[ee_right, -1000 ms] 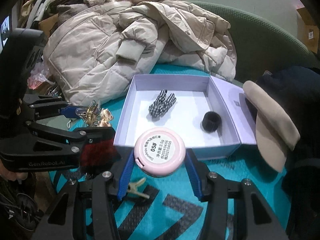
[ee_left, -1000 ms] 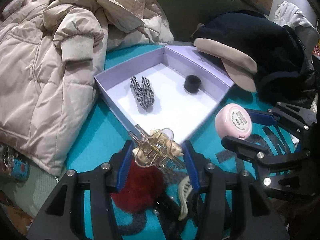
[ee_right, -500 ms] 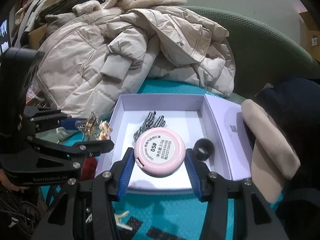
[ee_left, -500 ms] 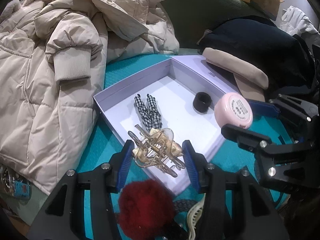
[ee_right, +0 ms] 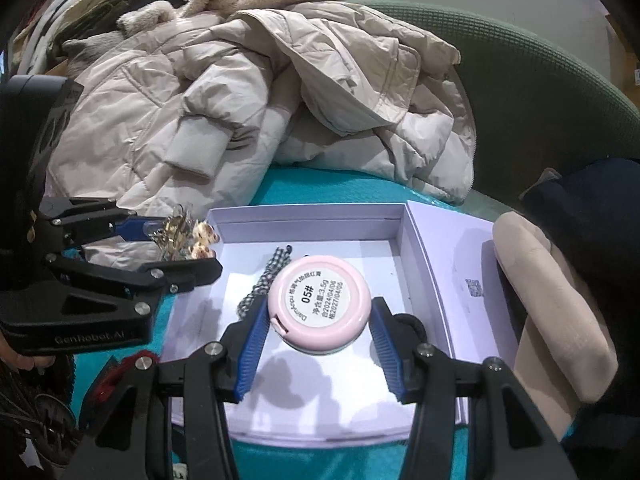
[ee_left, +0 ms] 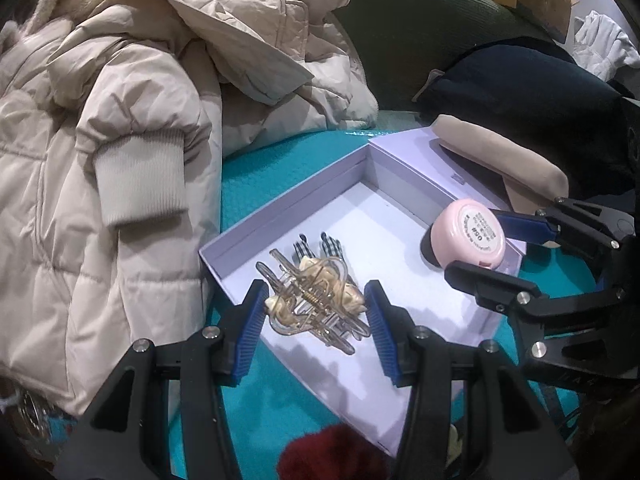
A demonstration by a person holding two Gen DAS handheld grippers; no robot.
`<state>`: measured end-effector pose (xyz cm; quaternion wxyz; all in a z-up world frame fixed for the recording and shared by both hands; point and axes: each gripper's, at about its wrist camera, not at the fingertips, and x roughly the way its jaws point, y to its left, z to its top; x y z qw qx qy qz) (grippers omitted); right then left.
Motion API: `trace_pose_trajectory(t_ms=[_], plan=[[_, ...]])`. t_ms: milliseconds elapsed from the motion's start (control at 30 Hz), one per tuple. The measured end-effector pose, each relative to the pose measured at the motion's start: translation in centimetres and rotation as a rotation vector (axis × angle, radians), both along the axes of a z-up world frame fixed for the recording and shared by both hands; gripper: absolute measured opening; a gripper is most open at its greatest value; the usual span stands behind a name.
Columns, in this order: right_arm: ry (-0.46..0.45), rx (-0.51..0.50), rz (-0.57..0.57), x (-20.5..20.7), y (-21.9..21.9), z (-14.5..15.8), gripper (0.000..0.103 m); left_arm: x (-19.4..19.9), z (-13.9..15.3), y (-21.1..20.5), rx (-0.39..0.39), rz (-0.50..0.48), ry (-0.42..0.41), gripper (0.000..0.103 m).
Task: Organize objects
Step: 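Lift and carry the compact and gold clip over the white box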
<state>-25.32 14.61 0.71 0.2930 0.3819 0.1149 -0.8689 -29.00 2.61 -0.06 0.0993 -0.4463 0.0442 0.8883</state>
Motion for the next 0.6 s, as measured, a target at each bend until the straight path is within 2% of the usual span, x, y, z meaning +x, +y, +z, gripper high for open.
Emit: trace_pose_trajectory(t_ms=[267, 600], plan=[[-0.024, 0.015, -0.015, -2.4, -0.6, -1.7, 0.051, -3.1, -1.8, 0.2, -0.01, -0.014, -0.029, 0.048], [-0.073, 0.037, -0.024, -3.7, -1.0, -4.4, 0.051, -5.0, -4.8, 0.5, -0.026, -0.02, -0.09, 0.048]])
